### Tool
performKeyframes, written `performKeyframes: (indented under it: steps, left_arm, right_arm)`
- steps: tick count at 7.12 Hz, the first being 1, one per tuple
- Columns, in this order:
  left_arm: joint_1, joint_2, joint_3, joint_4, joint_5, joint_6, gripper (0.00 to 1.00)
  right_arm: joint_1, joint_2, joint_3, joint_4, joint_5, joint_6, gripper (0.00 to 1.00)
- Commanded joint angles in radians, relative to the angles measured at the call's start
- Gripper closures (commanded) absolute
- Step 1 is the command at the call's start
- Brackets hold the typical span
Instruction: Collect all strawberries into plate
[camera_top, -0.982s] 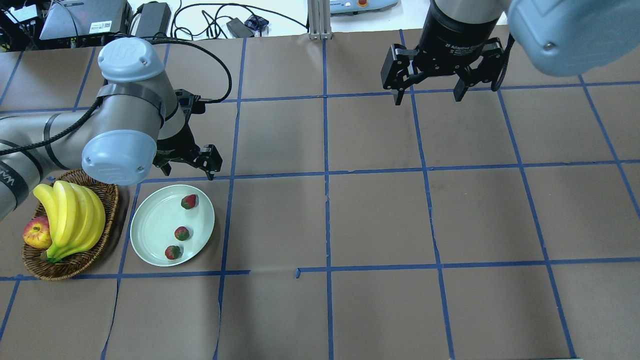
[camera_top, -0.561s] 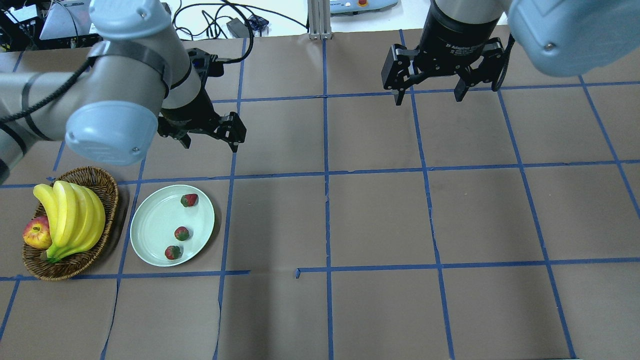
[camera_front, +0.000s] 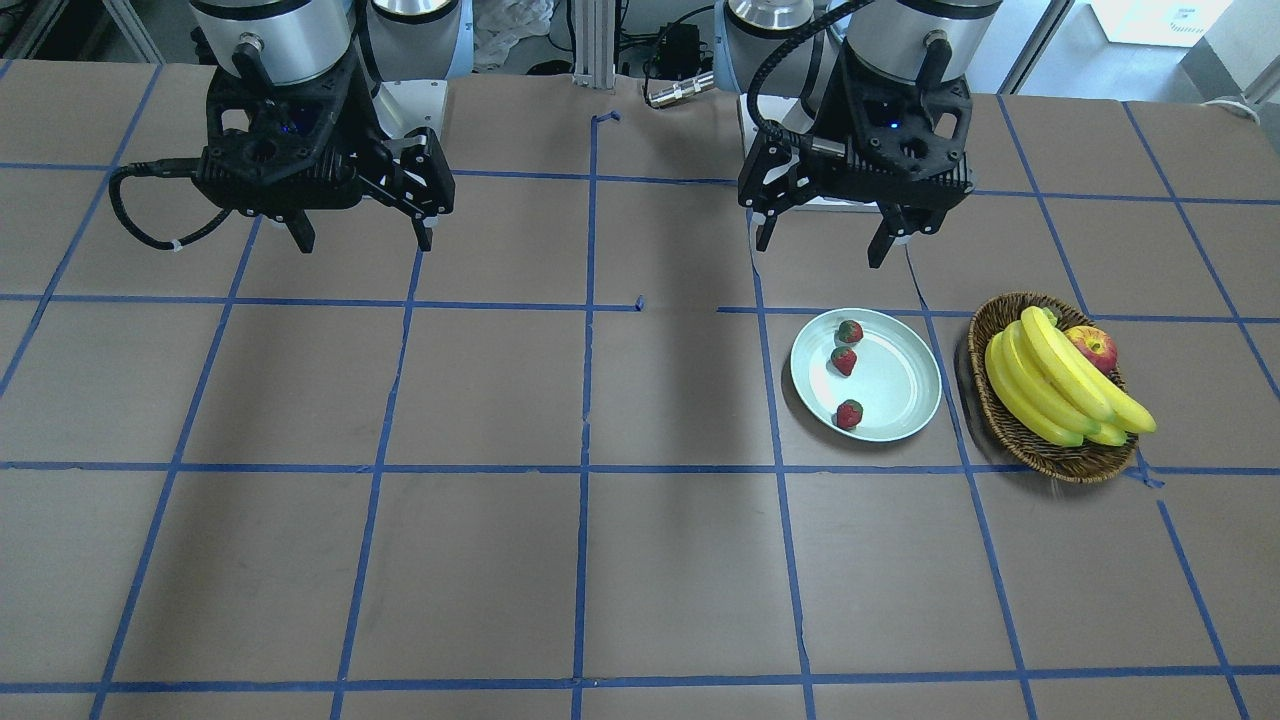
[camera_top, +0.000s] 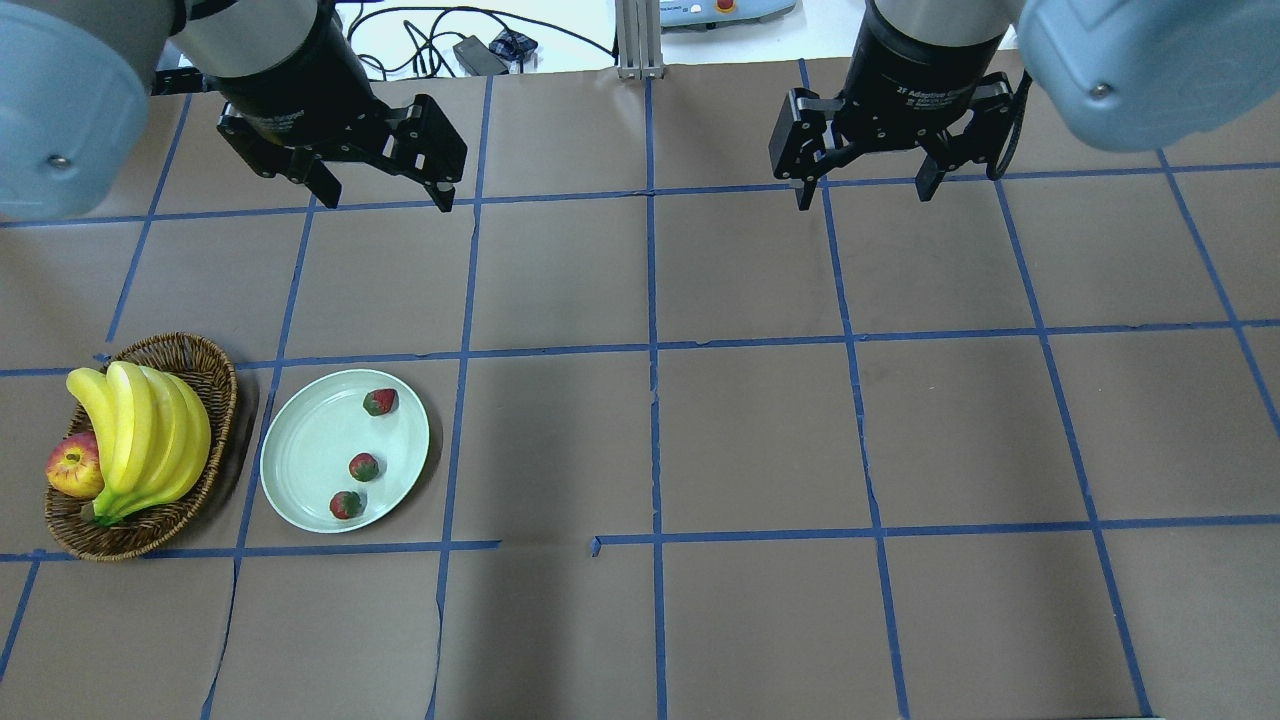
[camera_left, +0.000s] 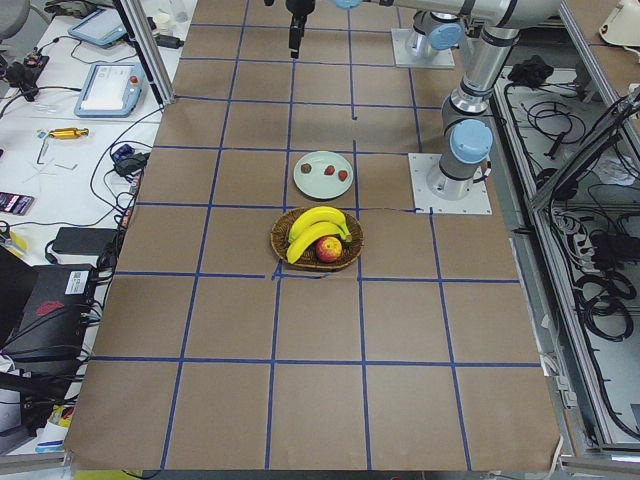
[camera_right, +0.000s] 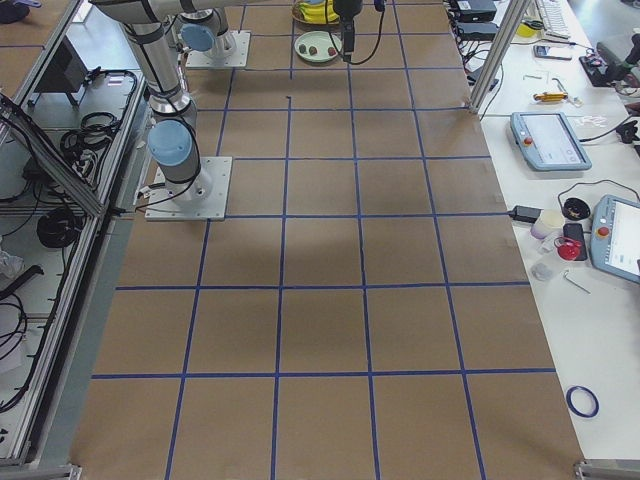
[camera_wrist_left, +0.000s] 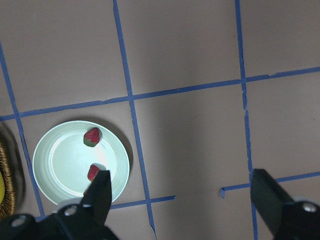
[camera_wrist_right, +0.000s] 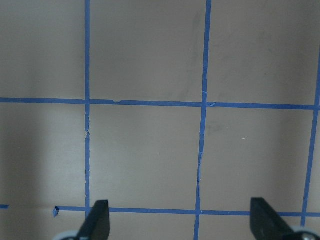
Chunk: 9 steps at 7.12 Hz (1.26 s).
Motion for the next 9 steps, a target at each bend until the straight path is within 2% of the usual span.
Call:
performKeyframes:
  steps: [1, 9]
  left_arm:
    - [0.006, 0.017, -0.027, 0.007, 0.026, -0.008, 0.00]
    - [0.006, 0.012, -0.029, 0.007, 0.039, -0.011, 0.00]
  right_arm:
    - [-0.018, 0.000, -0.008, -0.001, 0.000, -0.001, 0.00]
    - [-0.035, -0.009, -0.011, 0.001, 0.003, 0.006, 0.00]
